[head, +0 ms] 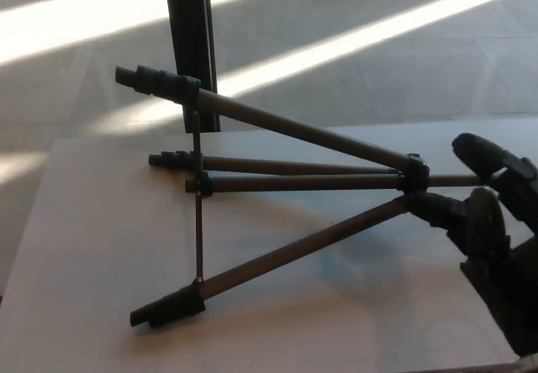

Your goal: Use both hands of the robot to pick up the tripod lying in the middle of the desk and make it stand upright on the desk

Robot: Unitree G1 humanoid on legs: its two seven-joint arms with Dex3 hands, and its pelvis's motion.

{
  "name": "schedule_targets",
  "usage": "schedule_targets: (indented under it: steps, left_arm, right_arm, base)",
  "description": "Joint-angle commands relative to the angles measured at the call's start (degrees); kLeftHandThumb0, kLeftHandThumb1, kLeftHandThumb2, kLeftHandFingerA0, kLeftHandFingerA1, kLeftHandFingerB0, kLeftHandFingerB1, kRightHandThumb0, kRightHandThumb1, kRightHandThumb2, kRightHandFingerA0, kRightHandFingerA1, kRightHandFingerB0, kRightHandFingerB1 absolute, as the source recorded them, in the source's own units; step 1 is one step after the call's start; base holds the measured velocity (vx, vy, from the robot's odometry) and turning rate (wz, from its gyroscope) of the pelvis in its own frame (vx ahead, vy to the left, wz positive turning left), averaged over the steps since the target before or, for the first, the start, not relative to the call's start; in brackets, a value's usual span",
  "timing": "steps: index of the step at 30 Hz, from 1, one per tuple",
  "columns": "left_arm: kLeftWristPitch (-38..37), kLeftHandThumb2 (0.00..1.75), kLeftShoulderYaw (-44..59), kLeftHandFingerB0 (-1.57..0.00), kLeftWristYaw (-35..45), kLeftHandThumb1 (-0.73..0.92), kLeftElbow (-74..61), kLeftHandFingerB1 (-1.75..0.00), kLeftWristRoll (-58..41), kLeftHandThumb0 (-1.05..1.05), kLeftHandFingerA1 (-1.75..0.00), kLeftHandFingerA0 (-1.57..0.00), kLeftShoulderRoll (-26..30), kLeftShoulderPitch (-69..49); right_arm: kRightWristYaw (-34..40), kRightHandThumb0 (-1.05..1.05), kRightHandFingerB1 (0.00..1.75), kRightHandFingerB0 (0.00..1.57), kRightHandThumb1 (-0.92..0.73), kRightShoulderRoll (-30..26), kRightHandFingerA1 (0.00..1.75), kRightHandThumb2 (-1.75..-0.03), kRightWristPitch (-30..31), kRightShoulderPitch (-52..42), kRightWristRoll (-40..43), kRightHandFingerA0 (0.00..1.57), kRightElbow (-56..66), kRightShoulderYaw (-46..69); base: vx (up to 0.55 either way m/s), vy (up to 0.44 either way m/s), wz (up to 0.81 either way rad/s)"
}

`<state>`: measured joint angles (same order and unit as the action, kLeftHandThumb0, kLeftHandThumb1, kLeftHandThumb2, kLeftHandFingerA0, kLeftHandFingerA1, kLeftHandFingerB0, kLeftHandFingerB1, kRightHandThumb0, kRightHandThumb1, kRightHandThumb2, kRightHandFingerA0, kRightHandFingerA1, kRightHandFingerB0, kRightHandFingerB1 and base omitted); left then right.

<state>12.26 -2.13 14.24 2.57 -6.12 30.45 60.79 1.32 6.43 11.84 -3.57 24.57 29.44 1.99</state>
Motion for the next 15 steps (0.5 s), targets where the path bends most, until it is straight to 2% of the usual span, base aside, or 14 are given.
schedule_targets:
  steps: [1, 3, 4, 6, 11, 12, 15]
  left_arm:
    - [5.30, 0.59, -9.48, -0.72, 4.35, 0.63, 5.33, -0.55, 5.74, -0.47, -0.81, -0.76, -5.28, 6.29]
    - [4.46, 0.59, -10.65, -0.72, 4.04, 0.63, 7.08, -0.55, 6.71, -0.48, -0.82, -0.77, -6.08, 6.77]
    - [2.67, 0.59, -13.44, -0.69, 3.92, 0.65, 9.83, -0.55, 9.20, -0.51, -0.68, -0.72, -7.22, 7.42]
    - [3.02, 0.60, -17.14, -0.69, 4.14, 0.65, 13.30, -0.53, 11.63, -0.55, -0.61, -0.71, -9.20, 8.21]
    - [2.04, 0.60, -23.41, -0.68, 3.40, 0.64, 20.36, -0.51, 16.20, -0.60, -0.60, -0.69, -12.74, 8.98]
    - [1.89, 0.59, -25.01, -0.69, 2.64, 0.63, 23.02, -0.53, 16.81, -0.58, -0.65, -0.71, -15.09, 8.55]
    - [1.05, 0.58, -26.47, -0.68, 1.92, 0.62, 25.73, -0.55, 18.35, -0.56, -0.66, -0.72, -16.54, 8.25]
  right_arm:
    - [3.17, -0.71, 0.55, 0.61, -0.74, 0.42, 0.79, -0.62, 6.37, -0.25, -0.93, 0.68, -1.92, -1.92]
    - [2.87, -0.71, 0.54, 0.60, -0.75, 0.19, 0.80, -0.62, 6.17, -0.14, -1.06, 0.67, -2.47, -2.02]
    - [2.73, -0.71, 0.54, 0.62, -0.75, 0.24, 0.81, -0.62, 5.85, -0.26, -1.30, 0.67, -3.02, -2.17]
    - [2.59, -0.72, 0.55, 0.61, -0.76, 0.36, 0.81, -0.62, 6.05, -0.43, -1.04, 0.66, -3.11, -2.39]
    - [2.93, -0.73, 0.55, 0.63, -0.76, 0.61, 0.82, -0.63, 6.75, -0.50, -1.68, 0.66, -3.44, -3.49]
    - [3.09, -0.73, 0.55, 0.63, -0.75, 0.82, 0.82, -0.62, 6.79, -0.77, -1.59, 0.68, -3.42, -3.59]
    - [2.83, -0.74, 0.55, 0.62, -0.75, 0.85, 0.81, -0.63, 6.64, -1.34, -1.41, 0.67, -3.28, -3.98]
  base:
    - [0.00, 0.000, 0.00]
    - [0.00, 0.000, 0.00]
    - [0.00, 0.000, 0.00]
    - [0.00, 0.000, 0.00]
    - [0.00, 0.000, 0.00]
    - [0.00, 0.000, 0.00]
    - [0.00, 0.000, 0.00]
